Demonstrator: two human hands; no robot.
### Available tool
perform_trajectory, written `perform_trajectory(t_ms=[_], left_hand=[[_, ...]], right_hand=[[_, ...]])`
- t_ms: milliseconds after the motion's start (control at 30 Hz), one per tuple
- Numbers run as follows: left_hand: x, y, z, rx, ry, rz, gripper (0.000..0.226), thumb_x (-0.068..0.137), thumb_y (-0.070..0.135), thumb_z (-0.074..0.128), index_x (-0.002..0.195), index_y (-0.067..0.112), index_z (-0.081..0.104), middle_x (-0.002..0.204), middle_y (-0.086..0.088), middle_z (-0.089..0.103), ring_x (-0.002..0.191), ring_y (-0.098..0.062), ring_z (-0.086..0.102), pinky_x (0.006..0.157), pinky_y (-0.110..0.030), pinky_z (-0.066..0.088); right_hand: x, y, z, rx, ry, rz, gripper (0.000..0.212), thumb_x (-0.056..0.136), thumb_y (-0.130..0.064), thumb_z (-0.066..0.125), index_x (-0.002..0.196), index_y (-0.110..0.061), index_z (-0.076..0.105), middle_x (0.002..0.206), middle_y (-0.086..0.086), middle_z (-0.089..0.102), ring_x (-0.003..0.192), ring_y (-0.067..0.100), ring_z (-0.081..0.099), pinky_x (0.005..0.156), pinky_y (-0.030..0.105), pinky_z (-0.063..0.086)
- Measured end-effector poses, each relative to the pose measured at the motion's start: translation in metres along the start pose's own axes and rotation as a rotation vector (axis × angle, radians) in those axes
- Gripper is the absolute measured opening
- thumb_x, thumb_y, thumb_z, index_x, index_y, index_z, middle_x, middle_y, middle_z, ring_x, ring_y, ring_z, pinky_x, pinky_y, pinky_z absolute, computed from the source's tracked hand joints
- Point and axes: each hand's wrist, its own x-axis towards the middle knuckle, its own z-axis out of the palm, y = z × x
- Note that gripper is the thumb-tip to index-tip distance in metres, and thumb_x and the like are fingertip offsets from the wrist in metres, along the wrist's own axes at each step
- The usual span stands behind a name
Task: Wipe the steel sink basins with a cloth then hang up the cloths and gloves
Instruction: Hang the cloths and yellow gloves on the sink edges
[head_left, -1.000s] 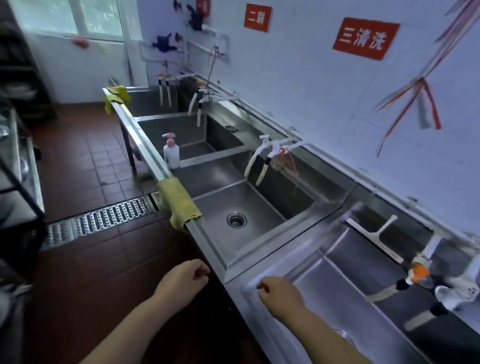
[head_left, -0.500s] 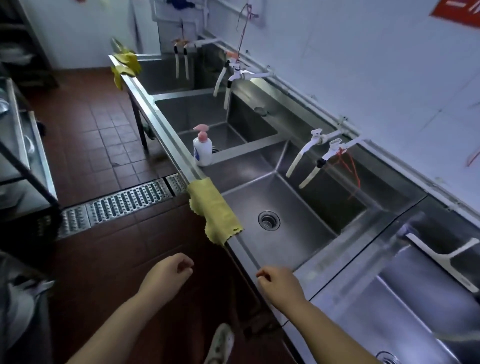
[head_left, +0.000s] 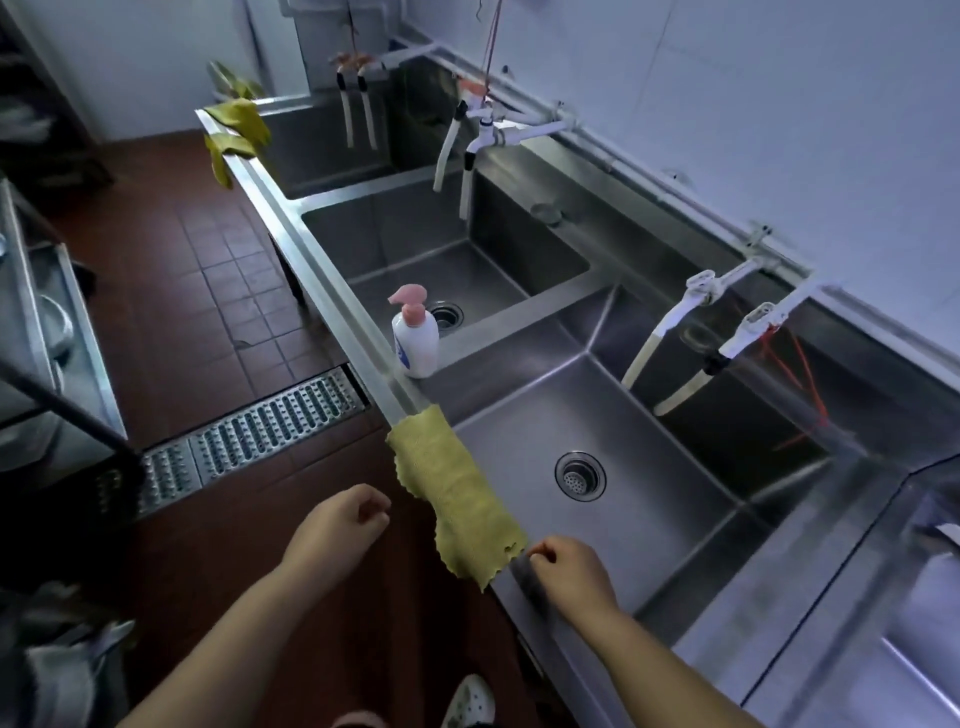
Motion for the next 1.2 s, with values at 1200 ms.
perform_trajectory(t_ms=[1200], left_hand=[[0.190,0.119,-0.038,-0.355,-0.399,0.409,0.018,0.080,0.017,0.068,0.092,0.020,0.056,0.082,0.007,0.059,0.069,-0.004,0.054,0.053,-0.013,0.039]], right_hand=[[0.021,-0.082,-0.029,1.248,0.993,0.557,0.025,0.076,0.010,0.059,0.081,-0.014,0.058,0.077,0.004,0.056,0.068,0.015,0.052,0.059,0.025,0.043]])
